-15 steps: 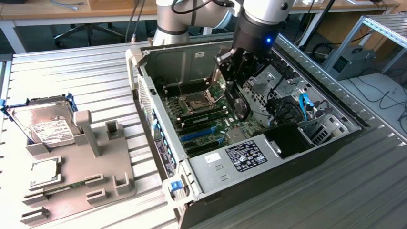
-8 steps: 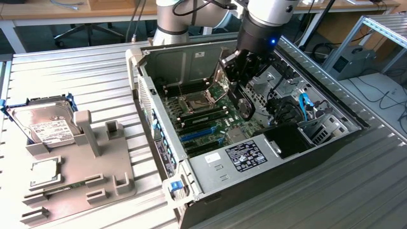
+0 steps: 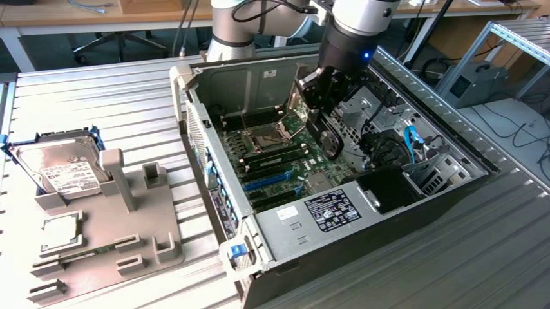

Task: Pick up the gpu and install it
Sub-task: 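Pick up the gpu and move the gpu toward the slot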

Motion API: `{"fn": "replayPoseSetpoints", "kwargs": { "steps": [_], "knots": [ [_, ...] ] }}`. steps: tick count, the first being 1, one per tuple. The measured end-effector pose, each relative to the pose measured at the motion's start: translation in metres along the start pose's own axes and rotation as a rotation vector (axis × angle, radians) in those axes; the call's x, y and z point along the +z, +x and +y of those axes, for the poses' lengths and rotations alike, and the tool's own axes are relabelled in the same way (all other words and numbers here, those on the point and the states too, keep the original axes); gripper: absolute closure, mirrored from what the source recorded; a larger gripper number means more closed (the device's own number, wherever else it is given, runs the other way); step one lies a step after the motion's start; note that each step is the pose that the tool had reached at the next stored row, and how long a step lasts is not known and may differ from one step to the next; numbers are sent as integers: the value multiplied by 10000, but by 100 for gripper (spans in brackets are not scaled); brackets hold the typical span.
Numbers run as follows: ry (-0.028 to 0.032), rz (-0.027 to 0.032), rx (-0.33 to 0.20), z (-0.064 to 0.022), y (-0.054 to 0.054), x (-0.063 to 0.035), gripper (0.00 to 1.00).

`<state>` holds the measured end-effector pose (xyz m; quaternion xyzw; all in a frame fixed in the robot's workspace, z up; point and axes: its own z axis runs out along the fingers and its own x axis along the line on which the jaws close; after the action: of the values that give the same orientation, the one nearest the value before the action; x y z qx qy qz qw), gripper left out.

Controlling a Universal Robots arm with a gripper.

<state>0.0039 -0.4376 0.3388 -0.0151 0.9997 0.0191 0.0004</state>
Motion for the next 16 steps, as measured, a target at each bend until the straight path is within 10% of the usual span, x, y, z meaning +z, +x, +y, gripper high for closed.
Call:
{"fn": "replayPoseSetpoints", "kwargs": {
  "steps": [16],
  "knots": [
    [0, 1, -29, 10, -217, 57, 74]
  ]
}}
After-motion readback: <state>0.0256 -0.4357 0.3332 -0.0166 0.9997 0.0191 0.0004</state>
